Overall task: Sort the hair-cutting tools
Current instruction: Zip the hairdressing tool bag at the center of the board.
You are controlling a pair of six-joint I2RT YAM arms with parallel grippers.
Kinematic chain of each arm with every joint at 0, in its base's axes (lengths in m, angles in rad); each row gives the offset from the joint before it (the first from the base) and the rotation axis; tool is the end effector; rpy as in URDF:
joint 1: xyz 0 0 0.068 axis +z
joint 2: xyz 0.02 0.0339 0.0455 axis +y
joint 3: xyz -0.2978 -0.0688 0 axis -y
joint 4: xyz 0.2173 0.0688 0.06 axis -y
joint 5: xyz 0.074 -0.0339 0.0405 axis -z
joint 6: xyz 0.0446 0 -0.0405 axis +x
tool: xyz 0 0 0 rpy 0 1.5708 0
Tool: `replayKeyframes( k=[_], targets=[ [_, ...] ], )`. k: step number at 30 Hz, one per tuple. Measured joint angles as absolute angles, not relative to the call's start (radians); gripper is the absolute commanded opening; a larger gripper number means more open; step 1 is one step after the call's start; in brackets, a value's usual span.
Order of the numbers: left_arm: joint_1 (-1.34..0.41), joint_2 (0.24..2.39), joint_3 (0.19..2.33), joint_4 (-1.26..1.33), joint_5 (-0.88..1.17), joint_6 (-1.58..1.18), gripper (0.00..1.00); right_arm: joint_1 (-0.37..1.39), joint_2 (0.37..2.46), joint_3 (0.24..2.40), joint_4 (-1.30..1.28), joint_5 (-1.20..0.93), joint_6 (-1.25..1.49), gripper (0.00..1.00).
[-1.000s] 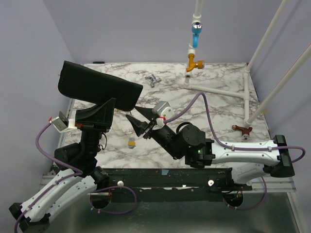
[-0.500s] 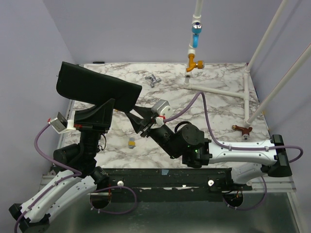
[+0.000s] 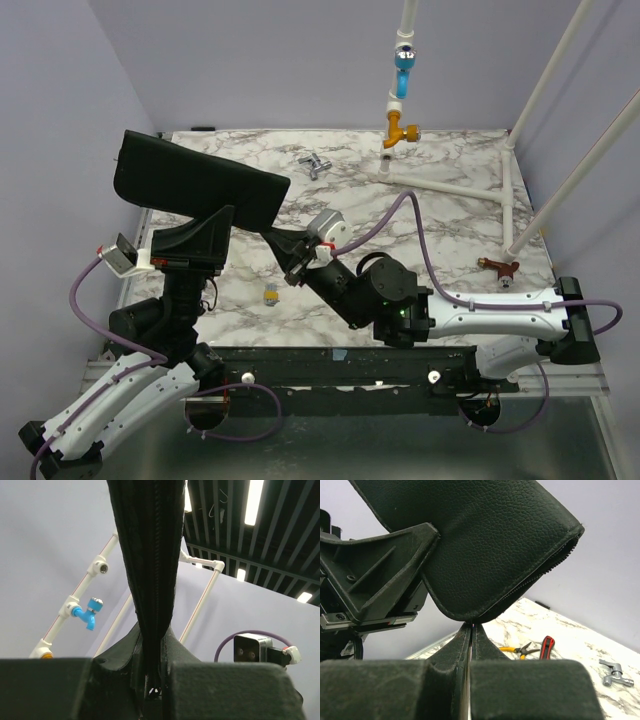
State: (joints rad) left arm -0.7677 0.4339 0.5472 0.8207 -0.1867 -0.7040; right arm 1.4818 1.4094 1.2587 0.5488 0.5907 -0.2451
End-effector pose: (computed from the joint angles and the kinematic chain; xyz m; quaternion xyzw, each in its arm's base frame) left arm 0.0266 -0.0142 0.4176 -0.0786 0.3143 -0.6131 0.7205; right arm 0.0513 0.2950 0.4772 -0.2448 0.5283 0.3307 0.7427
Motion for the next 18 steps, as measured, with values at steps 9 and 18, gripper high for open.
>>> replayKeyframes(
  k=[9,18],
  targets=[
    [-0.768,0.416,0.532,0.799,-0.188,-0.7,0.0,1.487,1.409,1.258,0.529,0.636,-0.302,0.01],
    [-0.768,0.401,0.521,0.748,-0.188,-0.692,0.0,1.498,1.409,1.218,0.561,0.701,-0.416,0.01]
  ],
)
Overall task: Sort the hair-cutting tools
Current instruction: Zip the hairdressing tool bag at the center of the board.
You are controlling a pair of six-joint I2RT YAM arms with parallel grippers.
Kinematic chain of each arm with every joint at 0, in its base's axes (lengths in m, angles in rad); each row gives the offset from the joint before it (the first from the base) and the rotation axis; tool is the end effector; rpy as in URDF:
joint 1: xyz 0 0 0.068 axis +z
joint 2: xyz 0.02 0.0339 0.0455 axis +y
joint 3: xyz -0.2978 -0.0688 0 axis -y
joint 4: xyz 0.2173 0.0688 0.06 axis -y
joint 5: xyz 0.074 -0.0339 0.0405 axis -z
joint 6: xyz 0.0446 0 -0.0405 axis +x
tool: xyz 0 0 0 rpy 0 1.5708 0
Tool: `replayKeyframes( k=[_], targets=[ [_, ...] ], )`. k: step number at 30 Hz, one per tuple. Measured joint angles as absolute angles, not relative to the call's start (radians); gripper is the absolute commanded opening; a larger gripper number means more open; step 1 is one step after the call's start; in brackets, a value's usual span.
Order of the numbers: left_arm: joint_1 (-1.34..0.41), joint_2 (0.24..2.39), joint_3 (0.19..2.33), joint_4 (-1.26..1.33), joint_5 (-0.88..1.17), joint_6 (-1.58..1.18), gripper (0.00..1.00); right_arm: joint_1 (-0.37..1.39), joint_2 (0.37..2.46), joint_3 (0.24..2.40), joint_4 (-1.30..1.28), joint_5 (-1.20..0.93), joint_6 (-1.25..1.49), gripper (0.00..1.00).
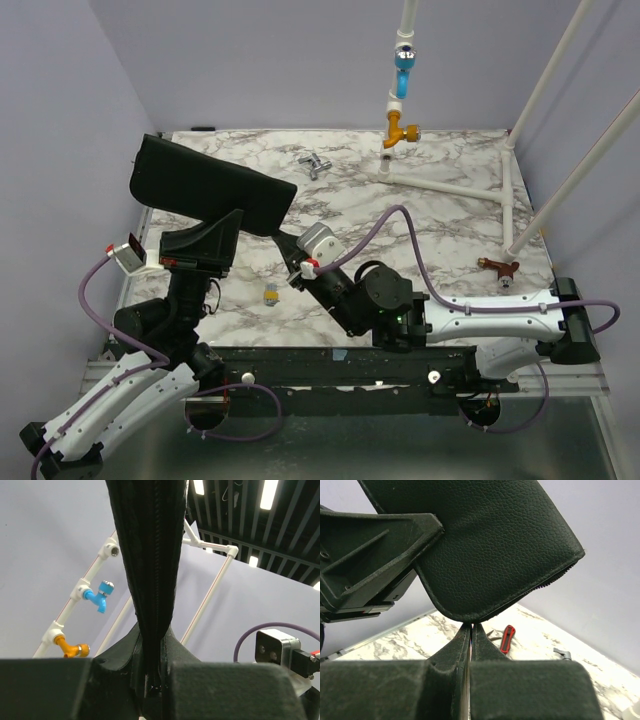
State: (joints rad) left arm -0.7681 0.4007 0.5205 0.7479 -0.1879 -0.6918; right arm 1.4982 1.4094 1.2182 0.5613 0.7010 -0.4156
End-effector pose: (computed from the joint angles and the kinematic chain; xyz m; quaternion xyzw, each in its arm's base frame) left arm 0.0278 -0.0152 0.4051 -0.0749 0.3459 -0.5992 0.7181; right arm 0.0503 0.2948 0.4641 -0.2705 0.5372 0.2331 0.7641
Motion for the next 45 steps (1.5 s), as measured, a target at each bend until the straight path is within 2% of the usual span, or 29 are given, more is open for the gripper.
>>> replayKeyframes(
  k=[23,40,41,43,45],
  targets=[
    [-0.768,0.334,0.482,0.667,-0.191,-0.688,0.0,1.507,1.382,1.143,0.67,0.751,-0.637,0.01],
    [-0.767,0.292,0.48,0.68,-0.26,-0.642,0.0,1.473,1.253,1.153,0.442,0.718,-0.454,0.01],
    [-0.767,0.297,0.48,0.685,-0.262,-0.639,0.0,1.473,1.254,1.153,0.419,0.707,-0.437,0.04],
    [-0.767,0.308,0.48,0.692,-0.261,-0.636,0.0,1.473,1.258,1.154,0.384,0.683,-0.398,0.37],
    [-0.767,0.321,0.48,0.695,-0.26,-0.635,0.0,1.473,1.258,1.153,0.353,0.638,-0.339,0.53]
  ],
)
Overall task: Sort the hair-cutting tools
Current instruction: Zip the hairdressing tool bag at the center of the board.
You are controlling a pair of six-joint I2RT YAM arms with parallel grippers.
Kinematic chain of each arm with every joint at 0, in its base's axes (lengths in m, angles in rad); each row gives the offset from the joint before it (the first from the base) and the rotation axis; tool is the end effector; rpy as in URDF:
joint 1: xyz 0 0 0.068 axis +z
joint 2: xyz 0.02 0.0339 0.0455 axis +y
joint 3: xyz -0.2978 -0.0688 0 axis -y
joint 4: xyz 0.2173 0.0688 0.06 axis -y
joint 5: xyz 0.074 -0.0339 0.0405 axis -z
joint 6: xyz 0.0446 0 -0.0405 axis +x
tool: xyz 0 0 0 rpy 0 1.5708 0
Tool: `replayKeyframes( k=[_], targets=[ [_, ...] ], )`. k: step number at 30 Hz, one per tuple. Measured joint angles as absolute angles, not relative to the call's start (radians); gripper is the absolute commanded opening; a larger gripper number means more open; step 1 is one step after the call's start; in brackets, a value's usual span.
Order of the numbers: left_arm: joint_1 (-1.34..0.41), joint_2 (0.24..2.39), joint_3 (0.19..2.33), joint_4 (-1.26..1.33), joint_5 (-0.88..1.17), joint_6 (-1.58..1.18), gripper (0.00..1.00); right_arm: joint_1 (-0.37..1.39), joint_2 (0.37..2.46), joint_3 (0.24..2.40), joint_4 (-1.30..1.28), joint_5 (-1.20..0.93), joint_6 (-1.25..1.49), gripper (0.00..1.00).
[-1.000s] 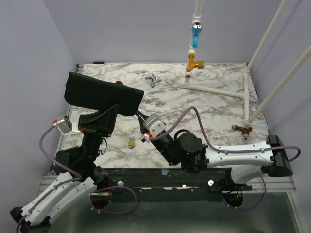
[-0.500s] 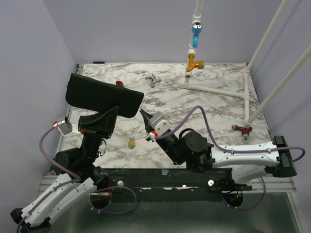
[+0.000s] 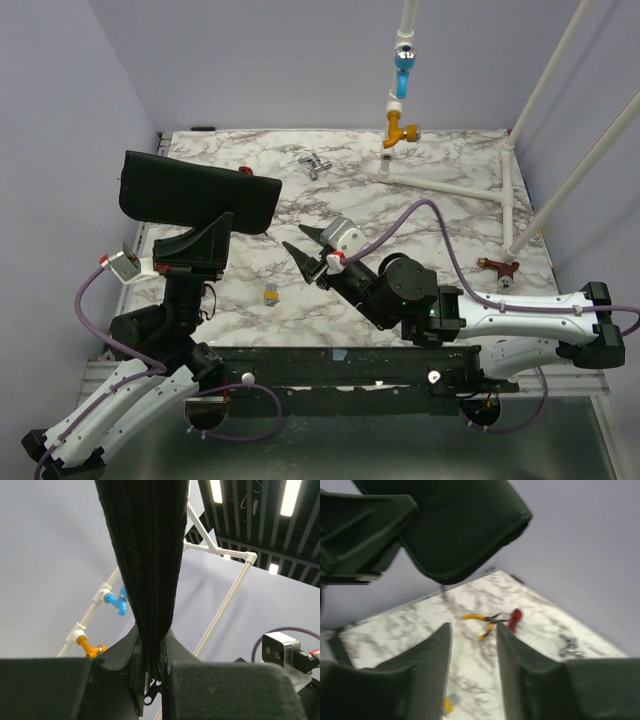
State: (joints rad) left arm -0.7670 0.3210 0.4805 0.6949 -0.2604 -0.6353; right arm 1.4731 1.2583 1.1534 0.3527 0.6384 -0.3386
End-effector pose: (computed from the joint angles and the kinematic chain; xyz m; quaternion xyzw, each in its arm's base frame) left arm 0.0219 -0.0051 0.3895 -0.0985 0.3549 -0.5643 0.7389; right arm 0.0515 0.2535 0.4607 -0.3062 0.5548 0.2400 0.7355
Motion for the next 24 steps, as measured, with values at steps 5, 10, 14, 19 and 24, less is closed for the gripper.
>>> replayKeyframes(
  k=[5,10,14,19,24],
  targets=[
    [-0.767,0.335,0.48,0.695,-0.253,-0.635,0.0,1.473,1.265,1.177,0.289,0.524,-0.229,0.58],
    [-0.767,0.336,0.48,0.697,-0.243,-0.637,0.0,1.473,1.318,1.253,0.266,0.5,-0.183,0.56],
    [-0.767,0.337,0.48,0.701,-0.228,-0.641,0.0,1.473,1.356,1.272,0.266,0.508,-0.182,0.51],
    [-0.767,0.344,0.481,0.702,-0.216,-0.649,0.0,1.473,1.406,1.292,0.271,0.545,-0.187,0.39],
    [-0.767,0.353,0.482,0.702,-0.203,-0.659,0.0,1.473,1.417,1.292,0.311,0.59,-0.202,0.31]
  ],
)
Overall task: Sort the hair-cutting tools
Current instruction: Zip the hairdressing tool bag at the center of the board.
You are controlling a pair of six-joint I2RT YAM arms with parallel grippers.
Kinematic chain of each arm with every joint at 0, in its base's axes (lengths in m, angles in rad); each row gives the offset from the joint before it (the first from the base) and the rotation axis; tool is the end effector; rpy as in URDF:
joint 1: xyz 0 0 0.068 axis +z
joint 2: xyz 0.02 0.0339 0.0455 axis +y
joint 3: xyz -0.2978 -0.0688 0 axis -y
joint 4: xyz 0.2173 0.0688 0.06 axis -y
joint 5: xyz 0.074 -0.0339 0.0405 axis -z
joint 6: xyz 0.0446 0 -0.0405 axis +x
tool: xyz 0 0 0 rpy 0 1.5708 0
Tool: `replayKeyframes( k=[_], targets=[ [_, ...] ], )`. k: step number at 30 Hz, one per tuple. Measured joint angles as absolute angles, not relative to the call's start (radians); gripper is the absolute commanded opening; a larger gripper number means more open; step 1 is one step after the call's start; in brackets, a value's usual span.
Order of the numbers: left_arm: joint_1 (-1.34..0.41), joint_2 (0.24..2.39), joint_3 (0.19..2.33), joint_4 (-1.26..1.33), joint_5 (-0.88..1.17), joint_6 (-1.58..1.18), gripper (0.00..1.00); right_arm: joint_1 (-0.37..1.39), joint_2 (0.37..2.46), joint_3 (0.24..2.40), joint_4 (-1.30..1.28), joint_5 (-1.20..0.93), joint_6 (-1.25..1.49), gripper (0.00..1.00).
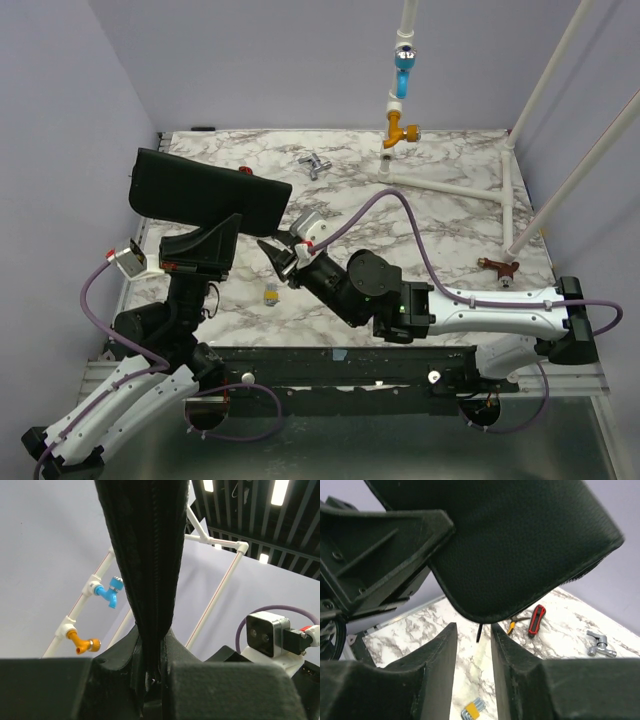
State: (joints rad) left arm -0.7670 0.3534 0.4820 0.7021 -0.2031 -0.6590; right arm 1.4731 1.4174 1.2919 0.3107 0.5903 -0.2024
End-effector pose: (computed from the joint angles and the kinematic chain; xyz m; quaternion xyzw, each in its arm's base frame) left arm 0.0262 -0.0128 0.3908 -0.0750 0.3644 -0.5790 0.7256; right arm 0.0546 0.3029 0.4606 -0.3043 0.5752 0.2874 0.7028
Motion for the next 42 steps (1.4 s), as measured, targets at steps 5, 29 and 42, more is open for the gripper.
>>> replayKeyframes(
  k=[5,29,42],
  targets=[
    [-0.767,0.356,0.482,0.719,-0.2,-0.665,0.0,1.472,1.416,1.289,0.347,0.587,-0.197,0.65],
    [-0.76,0.244,0.55,0.375,-0.151,-0.858,0.0,0.786,1.216,0.877,0.921,-0.612,0.981,1.0],
    [-0.759,0.475,0.489,0.458,-0.02,-1.016,0.0,0.785,1.214,0.879,0.747,-0.606,0.98,0.88]
  ],
)
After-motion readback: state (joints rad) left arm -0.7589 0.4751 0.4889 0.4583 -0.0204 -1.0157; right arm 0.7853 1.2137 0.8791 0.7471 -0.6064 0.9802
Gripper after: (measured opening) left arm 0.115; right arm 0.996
